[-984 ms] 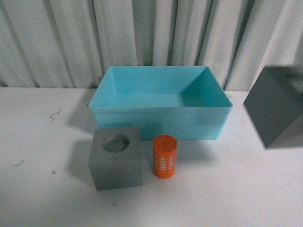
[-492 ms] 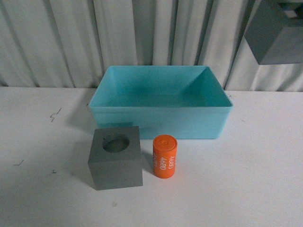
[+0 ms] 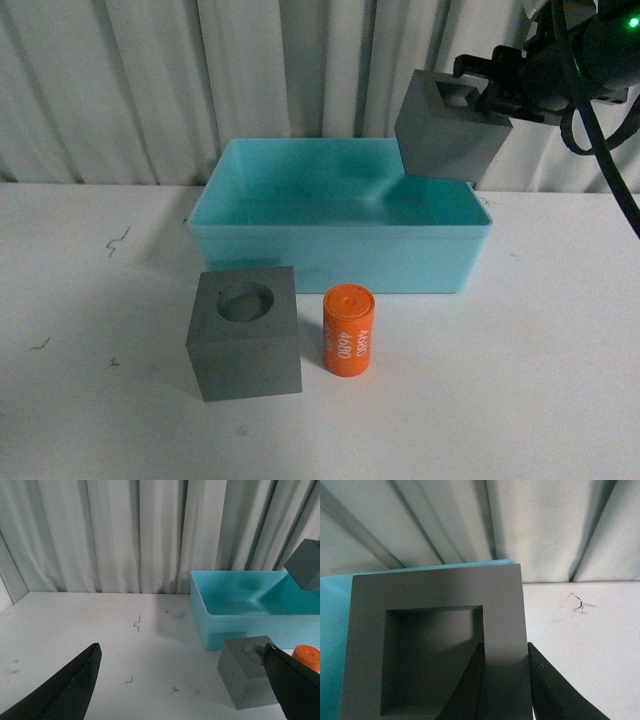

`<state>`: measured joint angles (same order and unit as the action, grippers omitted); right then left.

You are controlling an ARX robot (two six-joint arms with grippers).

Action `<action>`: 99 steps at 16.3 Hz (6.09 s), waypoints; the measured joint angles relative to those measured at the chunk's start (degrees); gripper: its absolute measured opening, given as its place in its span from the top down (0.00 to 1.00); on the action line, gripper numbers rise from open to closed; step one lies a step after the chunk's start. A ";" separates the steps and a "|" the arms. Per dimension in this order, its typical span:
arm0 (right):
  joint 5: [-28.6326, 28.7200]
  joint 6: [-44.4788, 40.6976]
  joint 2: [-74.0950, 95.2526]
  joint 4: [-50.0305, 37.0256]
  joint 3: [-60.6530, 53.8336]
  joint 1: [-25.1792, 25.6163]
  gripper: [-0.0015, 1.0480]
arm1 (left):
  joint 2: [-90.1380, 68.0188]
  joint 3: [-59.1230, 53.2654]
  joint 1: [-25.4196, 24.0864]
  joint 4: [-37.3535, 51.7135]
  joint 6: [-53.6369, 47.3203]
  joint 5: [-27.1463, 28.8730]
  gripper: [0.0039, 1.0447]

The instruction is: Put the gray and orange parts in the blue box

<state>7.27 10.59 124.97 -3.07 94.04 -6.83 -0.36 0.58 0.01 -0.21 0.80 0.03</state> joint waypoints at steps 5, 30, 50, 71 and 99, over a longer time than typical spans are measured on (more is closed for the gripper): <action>-1.18 2.69 1.81 -0.37 3.21 -0.42 0.82 | 0.00 0.00 0.00 0.00 0.00 0.00 0.06; -3.34 9.49 7.43 0.52 8.02 -3.67 0.27 | 0.00 0.00 0.00 0.00 0.00 0.00 0.06; -0.85 -10.19 -68.83 -41.70 -82.71 13.16 0.77 | 0.00 0.00 0.00 -0.02 0.00 0.00 0.06; -7.28 -10.45 -103.62 -18.60 -93.37 6.84 0.98 | 0.00 0.00 0.00 0.00 0.00 0.00 0.06; -7.28 -10.45 -124.76 3.28 -93.35 6.84 0.06 | 0.00 0.00 0.00 0.02 0.00 0.00 0.06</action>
<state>-0.01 0.14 0.21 0.21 0.69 0.01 -0.36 0.58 0.01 -0.19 0.80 0.03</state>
